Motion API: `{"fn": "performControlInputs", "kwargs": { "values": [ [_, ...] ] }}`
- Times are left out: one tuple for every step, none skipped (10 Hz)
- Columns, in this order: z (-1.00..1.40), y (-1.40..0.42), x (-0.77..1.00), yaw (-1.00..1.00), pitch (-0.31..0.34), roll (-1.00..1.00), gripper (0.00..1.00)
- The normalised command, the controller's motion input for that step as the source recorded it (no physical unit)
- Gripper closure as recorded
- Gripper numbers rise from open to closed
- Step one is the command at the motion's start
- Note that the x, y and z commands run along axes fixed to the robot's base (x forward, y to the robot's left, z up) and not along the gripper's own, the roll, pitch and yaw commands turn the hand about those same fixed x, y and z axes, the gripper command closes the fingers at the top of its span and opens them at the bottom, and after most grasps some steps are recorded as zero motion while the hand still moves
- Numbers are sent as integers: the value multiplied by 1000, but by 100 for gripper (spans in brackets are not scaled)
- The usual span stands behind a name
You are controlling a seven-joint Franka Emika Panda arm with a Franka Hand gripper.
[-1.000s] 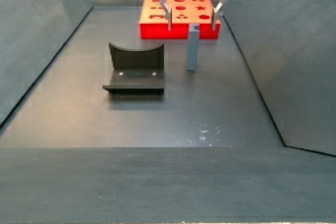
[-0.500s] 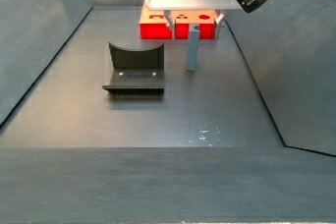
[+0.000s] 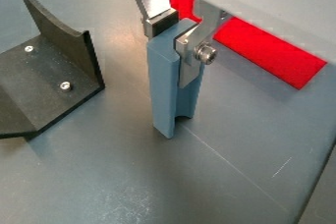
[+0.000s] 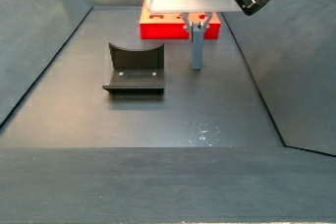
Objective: Pick up the arch object. Move up. Rotate the arch object. Move to above the board. Insert the arch object.
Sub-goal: Pick up the arch object.
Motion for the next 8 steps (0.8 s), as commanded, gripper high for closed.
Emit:
{"fn": "performControlInputs", "kwargs": {
  "values": [
    [0,0,0,0,0,0,100],
    [0,0,0,0,0,0,100],
    [0,0,0,0,0,0,100],
    [0,0,0,0,0,0,100],
    [0,0,0,0,0,0,100],
    [0,0,0,0,0,0,100],
    [0,0,0,0,0,0,100],
    [0,0,0,0,0,0,100]
  ]
}}
